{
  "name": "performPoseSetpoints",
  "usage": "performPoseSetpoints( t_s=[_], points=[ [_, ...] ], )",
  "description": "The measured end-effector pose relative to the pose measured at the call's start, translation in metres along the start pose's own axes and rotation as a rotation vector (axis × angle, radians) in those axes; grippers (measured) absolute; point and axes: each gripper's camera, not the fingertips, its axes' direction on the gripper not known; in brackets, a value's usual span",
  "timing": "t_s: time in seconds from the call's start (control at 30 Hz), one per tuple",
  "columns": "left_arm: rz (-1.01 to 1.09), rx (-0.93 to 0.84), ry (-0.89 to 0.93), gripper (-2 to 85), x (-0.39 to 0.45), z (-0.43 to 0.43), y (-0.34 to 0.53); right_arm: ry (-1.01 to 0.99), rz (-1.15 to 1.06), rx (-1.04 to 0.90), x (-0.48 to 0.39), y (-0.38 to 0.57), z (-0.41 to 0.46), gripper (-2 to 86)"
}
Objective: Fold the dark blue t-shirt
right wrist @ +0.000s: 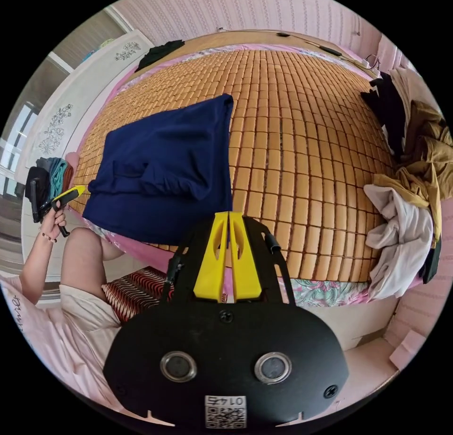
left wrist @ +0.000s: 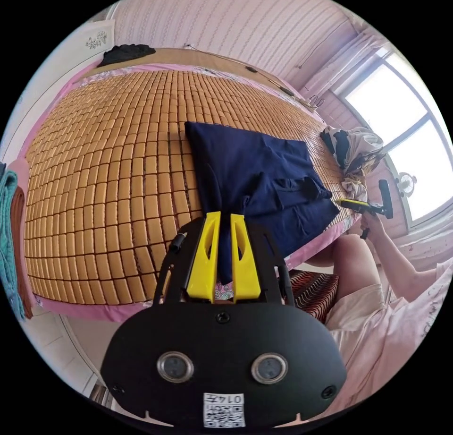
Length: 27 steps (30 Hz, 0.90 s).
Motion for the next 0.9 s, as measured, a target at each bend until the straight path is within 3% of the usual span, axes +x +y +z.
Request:
performPoseSetpoints(
  t_s=[0.13,0.27,0.37,0.47,0.67,0.9],
  points=[
    [0.078,0.021,0.043,4.5,0.025,0.009,-0.016,-0.034,-0.134,0.079,-0.060,-0.030,-0.005,3.0],
    [0.092,-0.055,0.039,6.8,0.046,0.064,-0.035,-0.066,-0.112,-0.012,-0.100,-0.075,0.024,10.4],
    [0.067,-0.108,0.053,7.5,0.048,0.103,-0.042,-0.063,-0.128,-0.126,-0.116,-0.091,0.045,7.0],
    [0.052,-0.119,0.086,4.2,0.043,0.121,-0.036,-0.027,-0.167,-0.102,-0.128,-0.090,0.036,1.6],
    [0.162,-0.078,0.206,0.5,0.048,0.094,0.009,-0.169,-0.325,-0.061,-0.151,-0.066,-0.013,0.3],
    [0.213,-0.163,0.210,4.9,0.061,0.094,0.069,-0.146,-0.409,-0.229,-0.182,-0.053,-0.027,0.2]
  ],
)
